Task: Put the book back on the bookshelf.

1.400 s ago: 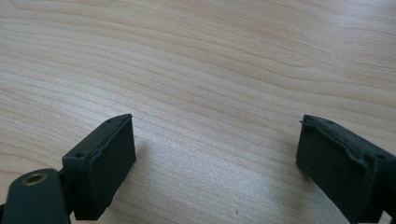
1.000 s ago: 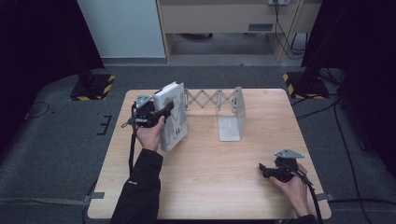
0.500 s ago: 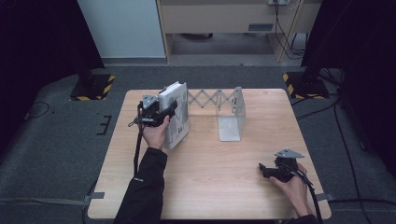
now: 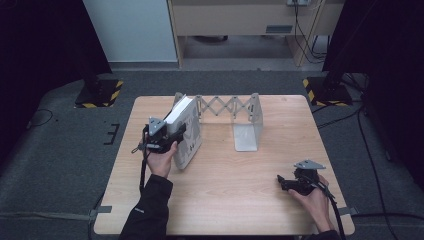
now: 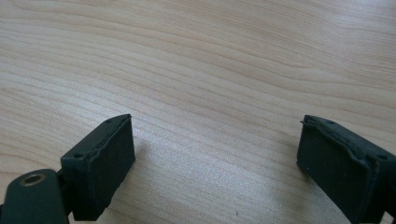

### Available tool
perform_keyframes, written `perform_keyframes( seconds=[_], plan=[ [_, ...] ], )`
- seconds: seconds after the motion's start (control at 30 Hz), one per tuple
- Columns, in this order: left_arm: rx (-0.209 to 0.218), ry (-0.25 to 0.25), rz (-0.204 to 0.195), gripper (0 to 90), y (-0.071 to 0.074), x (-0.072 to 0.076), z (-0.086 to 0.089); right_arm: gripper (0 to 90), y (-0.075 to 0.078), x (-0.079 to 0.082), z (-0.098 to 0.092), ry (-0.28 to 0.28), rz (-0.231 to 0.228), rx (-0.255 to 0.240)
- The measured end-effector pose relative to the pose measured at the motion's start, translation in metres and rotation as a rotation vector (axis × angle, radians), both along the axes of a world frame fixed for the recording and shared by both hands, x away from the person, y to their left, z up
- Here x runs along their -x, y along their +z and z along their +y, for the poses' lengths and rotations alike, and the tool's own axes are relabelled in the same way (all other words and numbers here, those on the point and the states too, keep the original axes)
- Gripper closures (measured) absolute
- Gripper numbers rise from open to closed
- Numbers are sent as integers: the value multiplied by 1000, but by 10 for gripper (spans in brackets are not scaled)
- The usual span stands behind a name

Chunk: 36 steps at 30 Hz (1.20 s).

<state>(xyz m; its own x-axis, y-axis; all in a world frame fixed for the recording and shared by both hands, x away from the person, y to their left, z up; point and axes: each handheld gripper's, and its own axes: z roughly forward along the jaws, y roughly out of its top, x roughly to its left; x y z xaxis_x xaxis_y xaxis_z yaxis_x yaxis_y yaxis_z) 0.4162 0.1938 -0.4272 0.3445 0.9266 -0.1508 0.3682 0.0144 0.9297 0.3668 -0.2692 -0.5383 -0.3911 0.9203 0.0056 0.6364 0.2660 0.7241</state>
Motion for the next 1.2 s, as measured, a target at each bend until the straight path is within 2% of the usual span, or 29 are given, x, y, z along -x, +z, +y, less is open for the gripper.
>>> perform_keyframes(
  seconds=[0.17,0.33,0.43,0.67,0.97,1.2],
  plan=[
    [-4,0,1,510,-8,10,4,115,0,0,0,0,0,0],
    [-20,30,-47,513,-13,17,-3,114,0,0,0,-1,0,0],
    [-30,43,-60,515,-14,17,-8,115,0,0,0,-1,0,0],
    [-38,65,-103,516,-18,8,-12,112,0,0,0,-1,-1,0],
    [-36,112,-104,516,-19,-10,-21,112,0,0,0,-1,-1,0],
    [-21,140,-137,514,-23,-20,-28,110,0,0,1,-3,3,-2]
  ],
)
